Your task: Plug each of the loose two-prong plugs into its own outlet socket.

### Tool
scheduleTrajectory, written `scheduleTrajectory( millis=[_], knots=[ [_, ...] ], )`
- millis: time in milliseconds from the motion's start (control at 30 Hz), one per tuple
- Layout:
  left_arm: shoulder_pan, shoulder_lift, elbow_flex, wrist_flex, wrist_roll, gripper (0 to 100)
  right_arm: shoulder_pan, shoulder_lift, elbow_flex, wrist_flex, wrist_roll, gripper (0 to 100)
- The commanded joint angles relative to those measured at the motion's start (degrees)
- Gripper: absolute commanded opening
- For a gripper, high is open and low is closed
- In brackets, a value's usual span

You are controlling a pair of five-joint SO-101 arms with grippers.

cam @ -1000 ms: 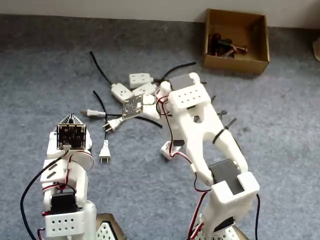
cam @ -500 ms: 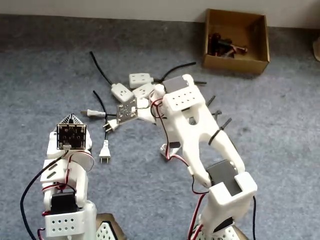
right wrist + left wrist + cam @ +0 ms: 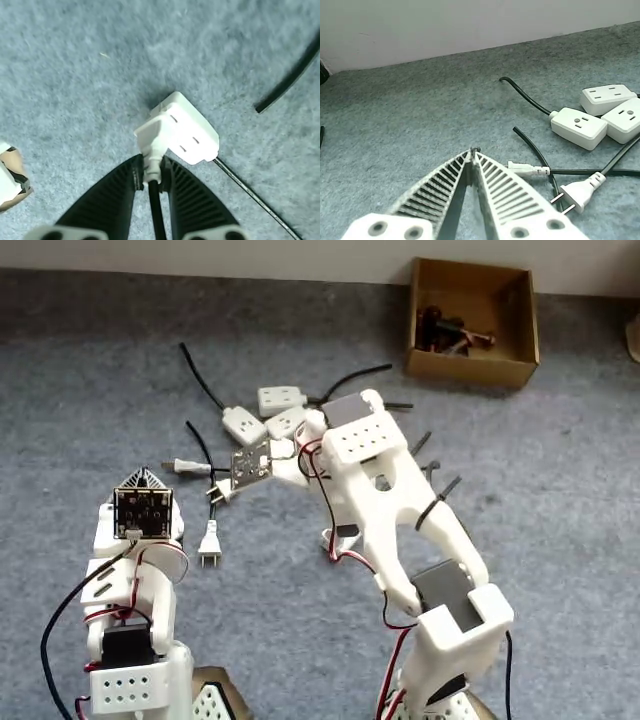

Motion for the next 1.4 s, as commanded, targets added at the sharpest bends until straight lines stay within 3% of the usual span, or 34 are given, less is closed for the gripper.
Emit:
scheduleTrajectory(
  millis=[0,1067,1367],
  knots=[
    [-0.1,-0.7,1.1,0.1,-0.5,1,1.5,-1.4,-0.7,0.8,0.9,0.5],
    [-0.1,-0.5,1.1,0.0,-0.5,1,3.2,-1.2,-0.1,-1.5,2.2,0.5],
    [-0.1,-0.5,1.1,0.0,-0.5,1,2.1,6.7,-0.7,-1.5,1.9,0.5]
  ],
)
